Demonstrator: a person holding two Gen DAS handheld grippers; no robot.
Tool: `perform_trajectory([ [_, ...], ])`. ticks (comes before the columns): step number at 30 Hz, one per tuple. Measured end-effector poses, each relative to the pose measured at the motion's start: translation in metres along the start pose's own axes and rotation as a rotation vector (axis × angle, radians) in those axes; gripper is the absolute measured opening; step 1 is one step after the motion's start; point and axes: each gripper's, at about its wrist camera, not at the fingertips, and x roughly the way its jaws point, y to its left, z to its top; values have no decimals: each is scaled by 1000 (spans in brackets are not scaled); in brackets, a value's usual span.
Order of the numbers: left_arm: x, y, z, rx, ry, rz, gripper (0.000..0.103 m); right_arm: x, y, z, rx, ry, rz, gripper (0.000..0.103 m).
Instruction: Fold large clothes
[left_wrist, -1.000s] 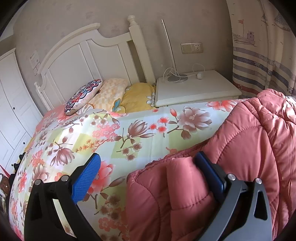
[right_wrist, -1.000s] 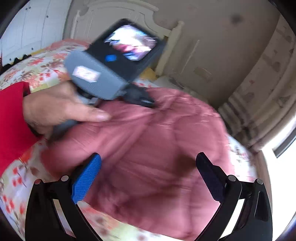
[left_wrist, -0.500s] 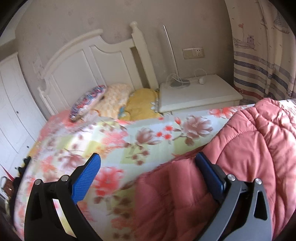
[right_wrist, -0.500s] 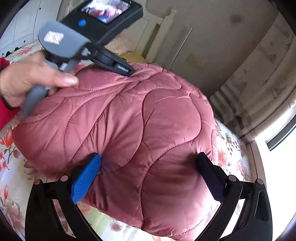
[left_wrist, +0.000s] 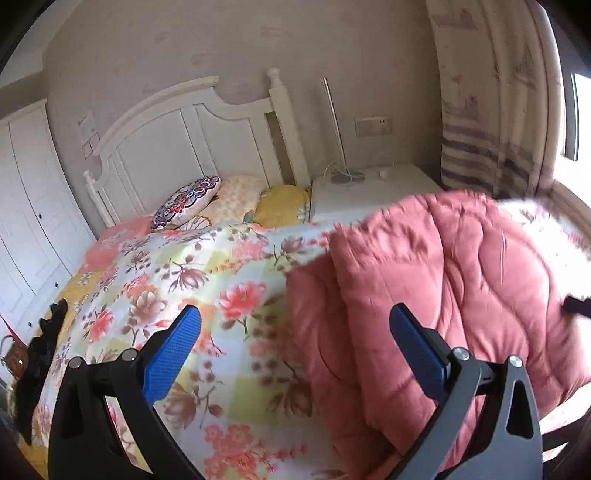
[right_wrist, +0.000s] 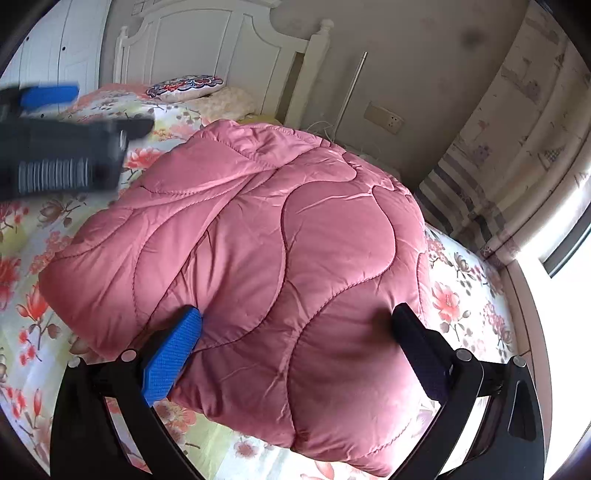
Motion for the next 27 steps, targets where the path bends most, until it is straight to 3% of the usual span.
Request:
perform_trajectory([
  [5, 31, -18, -23, 71, 73, 92, 101, -20, -13, -6, 31, -21, -1, 99],
  [7, 40, -12, -30, 32, 97, 76, 101, -20, -22, -11, 65, -26, -4, 99],
  [10, 46, -5, -33, -8, 110, 55, 101, 3, -27, -19, 70, 35, 12, 99],
  [12, 45, -3, -34, -34, 101, 46, 101, -1, -28, -22, 77, 19, 7, 99],
  [19, 20, 12, -35, -144, 48, 10, 101, -43, -24, -31, 93, -62, -6, 99],
  [27, -24, 25, -38, -202, 4, -7, 101, -67, -20, -52, 122, -75, -8, 99],
])
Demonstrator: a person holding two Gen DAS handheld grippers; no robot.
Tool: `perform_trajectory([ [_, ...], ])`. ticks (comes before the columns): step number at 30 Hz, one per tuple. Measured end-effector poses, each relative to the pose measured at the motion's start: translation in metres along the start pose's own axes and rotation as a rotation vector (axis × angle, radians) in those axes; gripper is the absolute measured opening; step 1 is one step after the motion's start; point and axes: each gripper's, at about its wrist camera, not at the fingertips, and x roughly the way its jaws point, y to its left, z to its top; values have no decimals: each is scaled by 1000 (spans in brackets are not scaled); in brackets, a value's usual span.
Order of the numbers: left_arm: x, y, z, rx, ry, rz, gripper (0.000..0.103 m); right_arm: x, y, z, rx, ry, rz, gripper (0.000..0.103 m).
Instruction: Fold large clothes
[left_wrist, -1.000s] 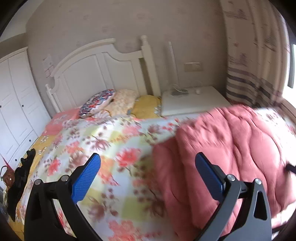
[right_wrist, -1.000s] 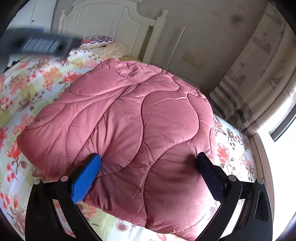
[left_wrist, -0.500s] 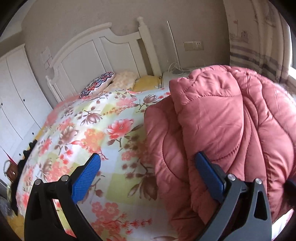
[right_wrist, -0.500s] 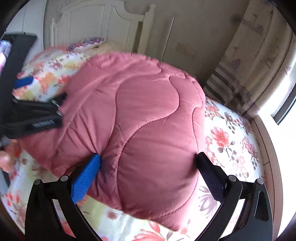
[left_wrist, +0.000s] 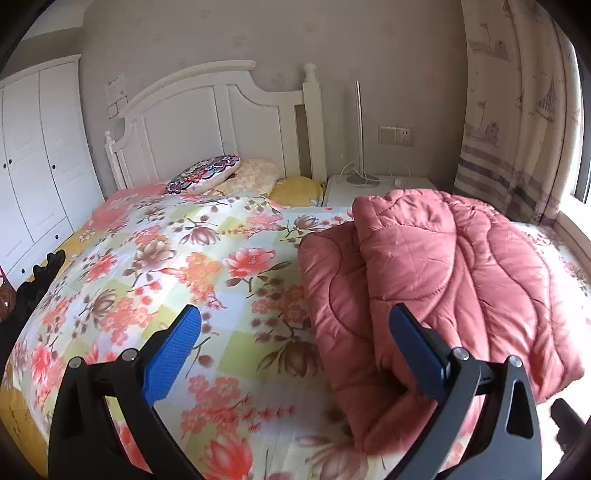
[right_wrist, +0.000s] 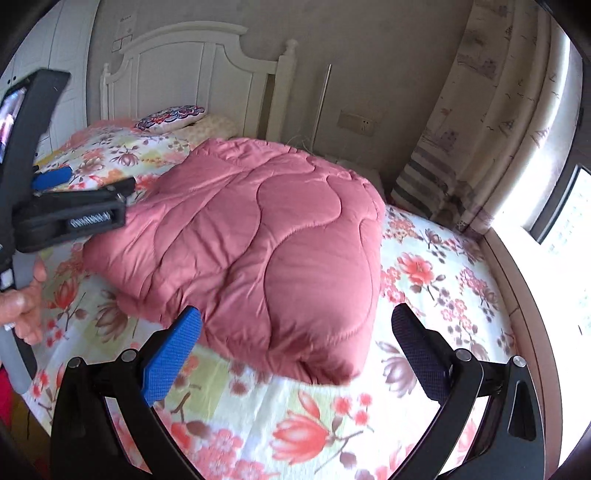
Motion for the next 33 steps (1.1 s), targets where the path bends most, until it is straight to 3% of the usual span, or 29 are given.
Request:
perform_trajectory([
  [17, -113, 15, -52, -15, -47, -49, 101, -49, 5, -48, 122, -4, 100, 99],
  [22, -136, 13, -74, -9, -32, -56, 101, -61, 18, -65, 92, -2, 13, 99],
  [33, -157, 3, -125, 36, 59, -157, 101, -80, 30, -89, 88, 13, 1, 99],
])
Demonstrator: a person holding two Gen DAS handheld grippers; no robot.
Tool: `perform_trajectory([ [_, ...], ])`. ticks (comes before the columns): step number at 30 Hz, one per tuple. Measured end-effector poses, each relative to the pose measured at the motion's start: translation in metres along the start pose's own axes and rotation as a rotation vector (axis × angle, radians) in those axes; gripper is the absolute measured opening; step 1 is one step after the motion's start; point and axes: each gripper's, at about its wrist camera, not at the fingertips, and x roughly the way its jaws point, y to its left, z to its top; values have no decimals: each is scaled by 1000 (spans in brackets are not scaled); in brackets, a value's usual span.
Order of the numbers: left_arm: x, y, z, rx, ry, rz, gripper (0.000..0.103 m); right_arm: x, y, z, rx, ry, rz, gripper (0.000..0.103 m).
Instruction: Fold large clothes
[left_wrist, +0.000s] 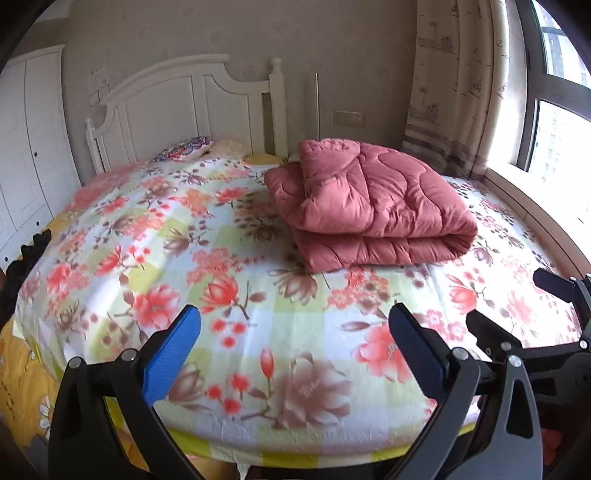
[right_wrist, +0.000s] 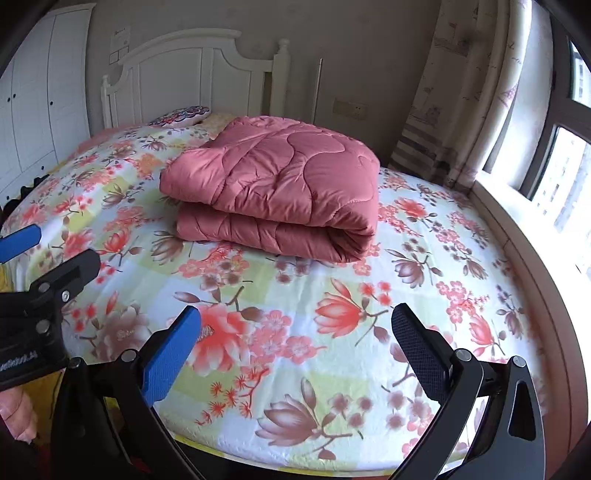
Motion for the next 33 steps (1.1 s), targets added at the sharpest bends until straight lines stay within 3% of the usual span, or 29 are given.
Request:
perform_trajectory([
  [10, -4, -3, -13, 9, 14, 31, 101, -3, 8, -12, -12, 14, -35, 99],
  [14, -5, -6, -15, 9, 15, 11, 101, -4, 9, -17, -15, 12, 21, 99],
  [23, -5, -11, -17, 6, 14, -47, 101, -10, 13, -20, -33, -30, 27, 99],
  [28, -2, -12, -18, 14, 26, 5, 101, -4, 12, -19, -27, 21, 36, 99],
  [31, -2, -14, -17, 34, 18, 31, 101, -6, 13, -19, -44, 4, -16, 99],
  [33, -4, -14, -16, 34, 10, 29, 101, -7, 11, -19, -40, 9, 1, 99],
])
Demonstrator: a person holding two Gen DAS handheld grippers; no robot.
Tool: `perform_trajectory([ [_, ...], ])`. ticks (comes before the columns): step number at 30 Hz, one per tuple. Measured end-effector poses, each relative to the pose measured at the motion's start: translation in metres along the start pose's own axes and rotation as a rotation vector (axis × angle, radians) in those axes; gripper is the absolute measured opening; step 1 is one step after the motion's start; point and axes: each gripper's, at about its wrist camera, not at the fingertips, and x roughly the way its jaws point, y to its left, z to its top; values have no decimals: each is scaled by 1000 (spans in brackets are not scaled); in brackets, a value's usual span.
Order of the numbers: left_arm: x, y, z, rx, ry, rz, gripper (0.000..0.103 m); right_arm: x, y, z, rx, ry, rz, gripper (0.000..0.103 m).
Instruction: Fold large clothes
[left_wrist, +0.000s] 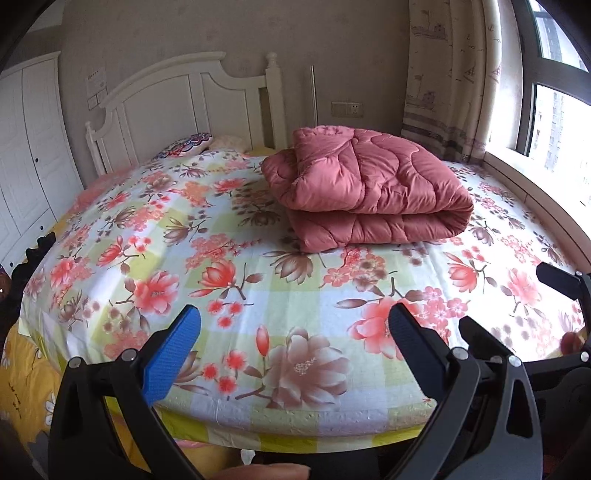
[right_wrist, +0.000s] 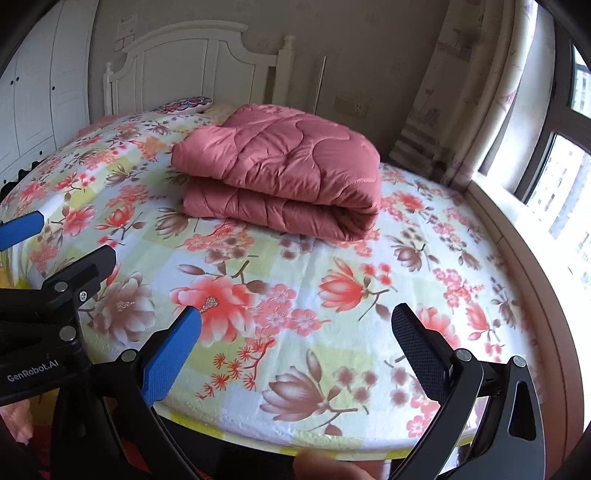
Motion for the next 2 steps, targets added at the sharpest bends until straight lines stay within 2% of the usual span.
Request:
perform_trajectory([
  [2, -1, 0, 1, 1, -1, -4, 101, 1, -1, 1, 5, 13, 8, 99],
])
